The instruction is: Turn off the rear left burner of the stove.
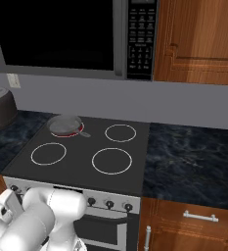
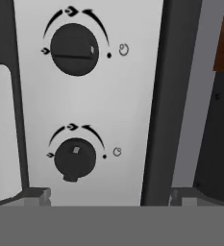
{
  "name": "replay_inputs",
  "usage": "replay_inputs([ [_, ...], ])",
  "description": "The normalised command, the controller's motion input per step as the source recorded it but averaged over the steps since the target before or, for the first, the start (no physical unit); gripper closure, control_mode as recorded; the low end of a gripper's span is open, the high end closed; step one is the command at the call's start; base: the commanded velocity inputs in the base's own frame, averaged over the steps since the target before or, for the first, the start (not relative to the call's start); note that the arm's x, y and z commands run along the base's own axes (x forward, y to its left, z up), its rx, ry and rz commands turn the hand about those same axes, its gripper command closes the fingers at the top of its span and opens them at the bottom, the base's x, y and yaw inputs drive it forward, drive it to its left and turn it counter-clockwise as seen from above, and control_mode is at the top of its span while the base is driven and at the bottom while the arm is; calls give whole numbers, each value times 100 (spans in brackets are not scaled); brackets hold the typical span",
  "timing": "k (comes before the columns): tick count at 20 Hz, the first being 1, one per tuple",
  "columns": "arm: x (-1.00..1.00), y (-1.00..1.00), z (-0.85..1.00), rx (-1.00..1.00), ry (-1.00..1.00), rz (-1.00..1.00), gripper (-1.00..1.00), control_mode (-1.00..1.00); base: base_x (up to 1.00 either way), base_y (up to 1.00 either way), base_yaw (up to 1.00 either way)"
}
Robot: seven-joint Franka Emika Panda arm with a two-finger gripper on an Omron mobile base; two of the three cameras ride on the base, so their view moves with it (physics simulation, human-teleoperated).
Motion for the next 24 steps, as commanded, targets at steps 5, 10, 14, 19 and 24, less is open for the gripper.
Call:
replay_inputs([
  [5, 11, 0, 0, 0, 0, 0, -100, -100, 0, 0, 0],
  [10, 17, 0, 0, 0, 0, 0, -100, -100, 0, 0, 0],
  [14, 13, 0, -4, 0, 0, 0, -100, -100, 0, 0, 0],
  [19, 17, 0, -7, 0, 0, 0, -100, -100, 0, 0, 0],
  [24, 21, 0, -8, 0, 0, 0, -100, -100, 0, 0, 0],
])
